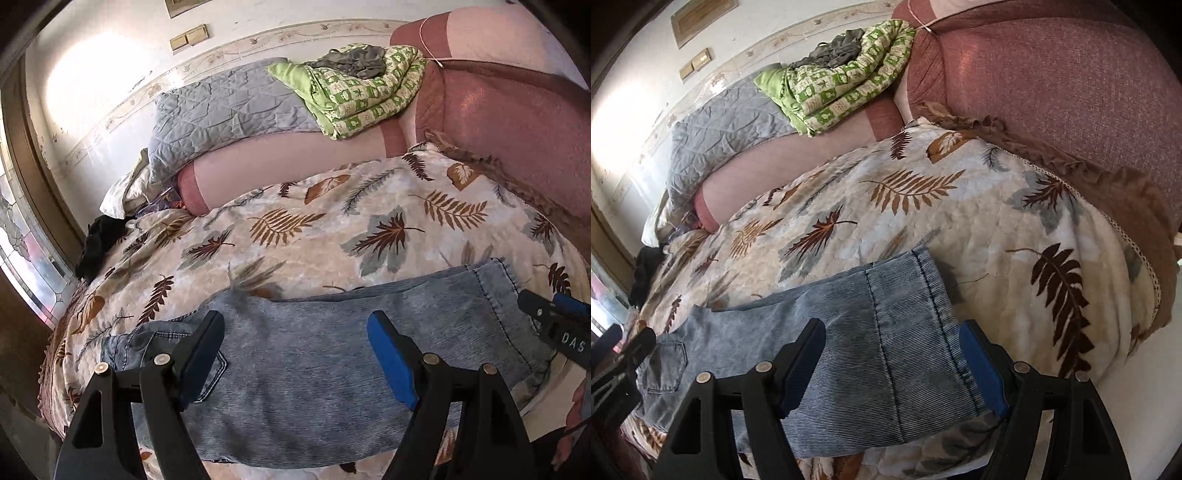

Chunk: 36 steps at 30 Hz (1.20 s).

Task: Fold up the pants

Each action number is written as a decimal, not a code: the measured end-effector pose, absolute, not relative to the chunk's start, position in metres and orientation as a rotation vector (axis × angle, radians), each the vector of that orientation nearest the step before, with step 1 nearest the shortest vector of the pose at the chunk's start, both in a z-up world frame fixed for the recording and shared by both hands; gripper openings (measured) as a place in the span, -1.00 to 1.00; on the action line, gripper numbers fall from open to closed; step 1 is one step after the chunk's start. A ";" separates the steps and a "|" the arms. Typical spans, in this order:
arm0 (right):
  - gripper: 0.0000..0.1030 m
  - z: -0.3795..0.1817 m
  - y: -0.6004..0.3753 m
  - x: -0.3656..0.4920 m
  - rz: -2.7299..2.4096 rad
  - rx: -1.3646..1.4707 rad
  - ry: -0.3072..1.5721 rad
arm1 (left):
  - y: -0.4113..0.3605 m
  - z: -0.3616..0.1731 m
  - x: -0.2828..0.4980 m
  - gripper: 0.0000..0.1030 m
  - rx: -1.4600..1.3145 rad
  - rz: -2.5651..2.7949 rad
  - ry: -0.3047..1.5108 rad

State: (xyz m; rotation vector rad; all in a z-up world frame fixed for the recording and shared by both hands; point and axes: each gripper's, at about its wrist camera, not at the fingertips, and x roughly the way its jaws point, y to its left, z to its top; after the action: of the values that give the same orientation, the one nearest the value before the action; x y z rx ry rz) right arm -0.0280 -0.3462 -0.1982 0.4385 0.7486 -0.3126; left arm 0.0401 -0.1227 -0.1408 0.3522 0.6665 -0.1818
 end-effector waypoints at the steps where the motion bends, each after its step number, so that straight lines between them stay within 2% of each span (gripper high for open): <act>1: 0.51 -0.198 -0.344 -0.026 -0.308 0.424 0.752 | -0.121 -0.141 0.041 0.56 0.350 -0.178 0.668; 22: 0.51 -0.189 -0.272 -0.009 -0.194 0.162 0.713 | -0.041 -0.133 0.058 0.56 0.194 -0.091 0.645; 36: 0.51 -0.190 -0.270 -0.009 -0.189 0.165 0.708 | -0.041 -0.134 0.058 0.56 0.193 -0.093 0.641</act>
State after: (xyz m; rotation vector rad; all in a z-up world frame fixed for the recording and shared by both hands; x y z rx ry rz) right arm -0.0094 -0.2704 -0.1900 0.1650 0.7077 -0.1890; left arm 0.0575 -0.0406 -0.1341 0.1933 0.6412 -0.0933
